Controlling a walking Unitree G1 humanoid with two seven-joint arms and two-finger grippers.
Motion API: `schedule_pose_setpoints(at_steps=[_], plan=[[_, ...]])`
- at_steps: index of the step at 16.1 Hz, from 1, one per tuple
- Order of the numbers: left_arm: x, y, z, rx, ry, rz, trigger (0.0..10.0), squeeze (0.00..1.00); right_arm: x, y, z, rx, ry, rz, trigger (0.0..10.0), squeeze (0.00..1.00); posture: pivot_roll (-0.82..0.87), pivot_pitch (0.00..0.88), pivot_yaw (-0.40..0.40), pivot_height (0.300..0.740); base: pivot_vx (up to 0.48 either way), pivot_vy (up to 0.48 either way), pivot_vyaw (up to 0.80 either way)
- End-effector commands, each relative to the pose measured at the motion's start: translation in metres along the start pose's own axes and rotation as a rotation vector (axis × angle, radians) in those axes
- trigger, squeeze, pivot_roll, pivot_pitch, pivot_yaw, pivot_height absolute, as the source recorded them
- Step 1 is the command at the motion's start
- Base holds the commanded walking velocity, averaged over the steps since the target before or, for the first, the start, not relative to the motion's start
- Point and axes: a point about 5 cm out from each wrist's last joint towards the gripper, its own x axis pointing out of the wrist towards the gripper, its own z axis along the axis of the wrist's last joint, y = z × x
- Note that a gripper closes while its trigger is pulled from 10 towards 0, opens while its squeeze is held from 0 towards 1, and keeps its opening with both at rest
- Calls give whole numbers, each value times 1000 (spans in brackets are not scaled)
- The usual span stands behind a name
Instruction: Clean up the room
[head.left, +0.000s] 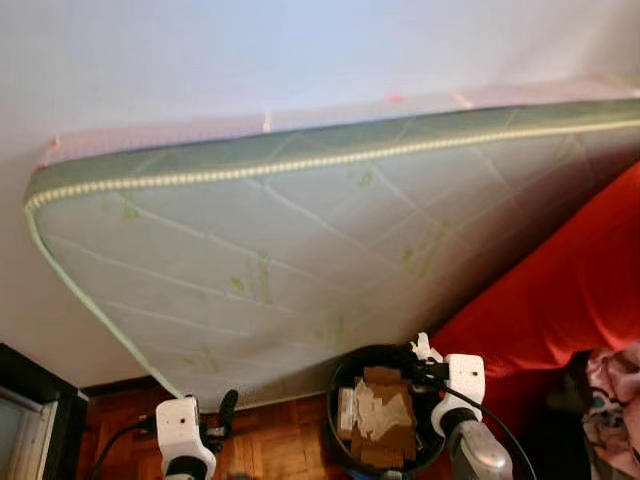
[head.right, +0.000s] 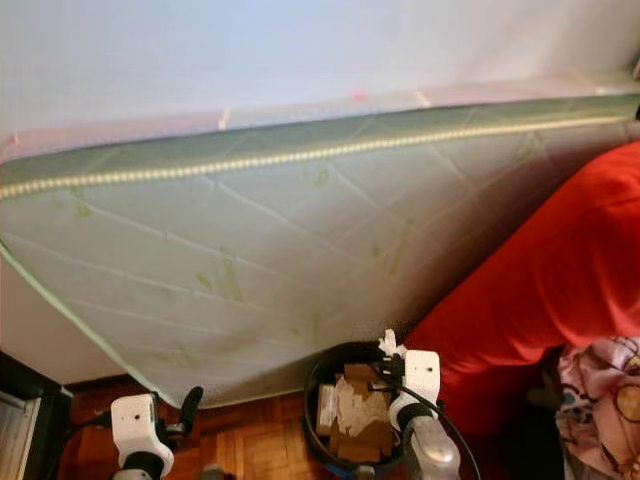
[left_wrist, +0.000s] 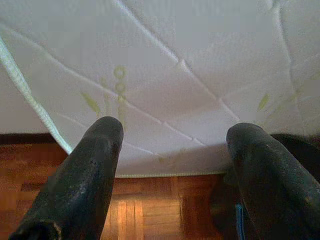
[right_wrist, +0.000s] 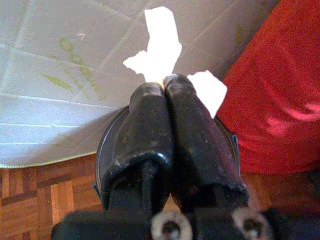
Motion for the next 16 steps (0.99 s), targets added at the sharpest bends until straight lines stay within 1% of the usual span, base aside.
schedule_pose_setpoints(at_steps=[1, 5, 8, 11, 13, 14, 15, 16], plan=[[-4, 4, -8, -7, 43, 13, 10000, 0, -1, 1, -5, -8, 35, -1, 10000, 0, 15, 164, -38, 656, 0, 0, 0], [-1, 12, -13, -14, 100, 28, 10000, 0, 3, 3, -1, -13, 41, 6, 10000, 0, 20, 172, -38, 656, 0, 0, 0], [-5, 19, -21, -21, 152, 40, 10000, 0, 7, 6, 2, -9, 50, 4, 10000, 0, 31, 183, -40, 656, 0, 0, 0], [-10, 23, -27, -24, 186, 51, 10000, 0, 10, 6, 5, 8, 56, -16, 10000, 0, 33, 196, -39, 656, 0, 0, 0], [-13, 24, -30, -25, 203, 53, 10000, 0, 12, 8, 3, 22, 89, -21, 10000, 0, 39, 208, -38, 656, 0, 0, 0], [-15, 24, -32, -25, 208, 54, 10000, 0, 13, 12, 2, 21, 116, 4, 10000, 0, 53, 227, -38, 656, 0, 0, 0], [-15, 24, -32, -25, 208, 53, 10000, 0, 13, 12, 2, 17, 118, 6, 10000, 0, 53, 227, -38, 656, 0, 0, 0], [-16, 25, -32, -24, 201, 51, 10000, 0, 16, 12, 4, 28, 136, 0, 10000, 0, 64, 246, -38, 656, 0, 0, 0]])
